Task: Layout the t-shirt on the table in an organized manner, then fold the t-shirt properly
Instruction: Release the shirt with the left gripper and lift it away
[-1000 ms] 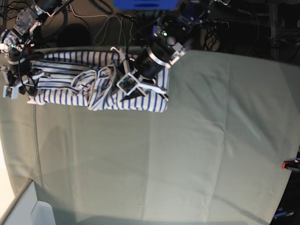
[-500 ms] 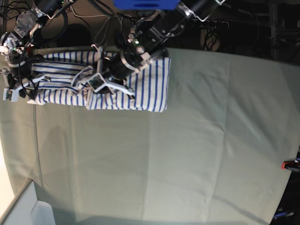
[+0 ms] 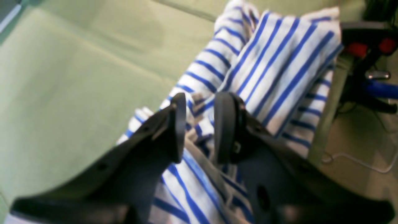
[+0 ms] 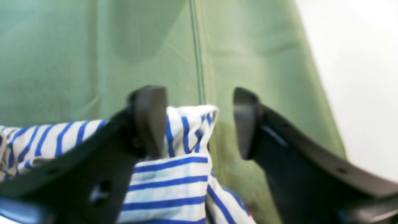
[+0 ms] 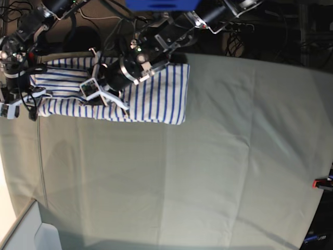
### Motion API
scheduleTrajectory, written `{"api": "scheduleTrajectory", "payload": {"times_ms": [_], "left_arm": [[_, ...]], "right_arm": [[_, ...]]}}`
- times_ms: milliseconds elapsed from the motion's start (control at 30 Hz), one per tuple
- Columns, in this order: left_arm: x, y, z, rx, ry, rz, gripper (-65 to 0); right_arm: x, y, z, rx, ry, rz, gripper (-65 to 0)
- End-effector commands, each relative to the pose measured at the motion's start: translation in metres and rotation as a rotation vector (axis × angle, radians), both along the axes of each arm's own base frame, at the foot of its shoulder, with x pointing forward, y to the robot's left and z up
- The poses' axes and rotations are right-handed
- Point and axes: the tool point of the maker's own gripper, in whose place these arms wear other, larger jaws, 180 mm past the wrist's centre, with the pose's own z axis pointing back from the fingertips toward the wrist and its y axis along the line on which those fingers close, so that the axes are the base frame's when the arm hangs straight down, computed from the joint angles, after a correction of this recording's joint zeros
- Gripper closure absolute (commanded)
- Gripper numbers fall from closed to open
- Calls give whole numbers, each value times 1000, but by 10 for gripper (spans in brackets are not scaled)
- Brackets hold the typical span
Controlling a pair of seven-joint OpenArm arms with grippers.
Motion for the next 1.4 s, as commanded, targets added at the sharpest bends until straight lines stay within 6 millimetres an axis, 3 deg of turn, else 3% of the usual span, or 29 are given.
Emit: {"api": "scheduleTrajectory", "payload": {"times_ms": [0,133,300,400,500,700,833,1200,1300,1367], "left_arm": [[8,-9,31,-85,-54,4,-153],[34,24,42,-90,-97,89,-153],[74,107,24,-59,-58,339,-153],[83,150,6,-33,-15,467,-153],[78,172,-10,-13,24,524,-153],[77,179,-27,14,63,543,-153],[82,175,-26,13,57,537,-153],[83,179,-24,13,50,543,-153],[83,179,-23,13,48,543,-153],[84,179,-22,12,46,543,-153]], "right_arm": [[6,-2,14,-16,-52,6,-404],[4,-1,12,-15,-46,6,-473],[-9,-1,2,-10,-7,7,-492],[-12,0,-10,14,15,5,-492],[-15,0,-28,55,50,2,-492],[-17,10,-59,115,115,40,-492],[-21,15,-72,148,140,41,-493],[-20,20,-77,168,142,38,-486],[-22,21,-79,172,157,39,-449],[-26,23,-84,180,195,41,-385]]}}
